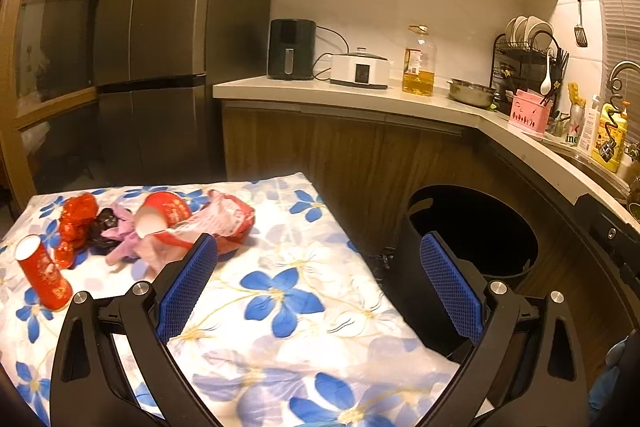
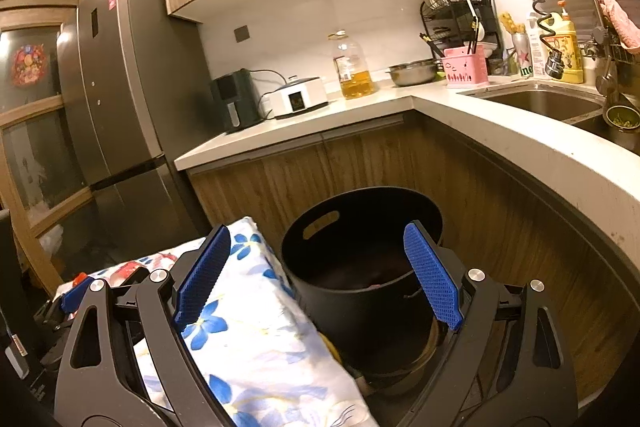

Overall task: Collect trash
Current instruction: 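Move both tools back toward the red cups and snack bag on the table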

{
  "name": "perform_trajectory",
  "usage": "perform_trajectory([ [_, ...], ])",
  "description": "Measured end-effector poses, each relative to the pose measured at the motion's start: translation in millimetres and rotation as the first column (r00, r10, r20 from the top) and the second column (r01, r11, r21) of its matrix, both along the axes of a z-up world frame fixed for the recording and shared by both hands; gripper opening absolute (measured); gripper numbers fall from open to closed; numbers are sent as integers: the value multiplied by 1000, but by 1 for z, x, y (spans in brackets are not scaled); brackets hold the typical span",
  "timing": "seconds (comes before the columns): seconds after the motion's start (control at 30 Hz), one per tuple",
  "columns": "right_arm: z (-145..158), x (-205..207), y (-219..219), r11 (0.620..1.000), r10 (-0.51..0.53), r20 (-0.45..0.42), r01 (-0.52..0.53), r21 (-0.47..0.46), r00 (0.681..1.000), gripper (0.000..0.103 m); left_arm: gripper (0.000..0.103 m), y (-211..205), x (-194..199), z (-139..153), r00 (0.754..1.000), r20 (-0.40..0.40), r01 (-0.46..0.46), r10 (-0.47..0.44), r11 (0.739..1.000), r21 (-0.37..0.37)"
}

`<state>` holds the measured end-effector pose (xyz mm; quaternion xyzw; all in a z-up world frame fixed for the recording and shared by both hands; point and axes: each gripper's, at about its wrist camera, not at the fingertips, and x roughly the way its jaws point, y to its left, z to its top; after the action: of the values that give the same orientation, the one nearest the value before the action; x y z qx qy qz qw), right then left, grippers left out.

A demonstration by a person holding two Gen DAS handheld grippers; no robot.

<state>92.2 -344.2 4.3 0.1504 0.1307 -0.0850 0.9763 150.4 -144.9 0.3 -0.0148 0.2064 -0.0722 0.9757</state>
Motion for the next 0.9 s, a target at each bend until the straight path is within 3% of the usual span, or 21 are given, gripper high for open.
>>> perform_trajectory([
  [0.9, 1, -1, 85, 994, 92, 8, -91, -65, 996, 87, 97, 79, -24, 3, 993, 16, -114, 115, 993, -34],
])
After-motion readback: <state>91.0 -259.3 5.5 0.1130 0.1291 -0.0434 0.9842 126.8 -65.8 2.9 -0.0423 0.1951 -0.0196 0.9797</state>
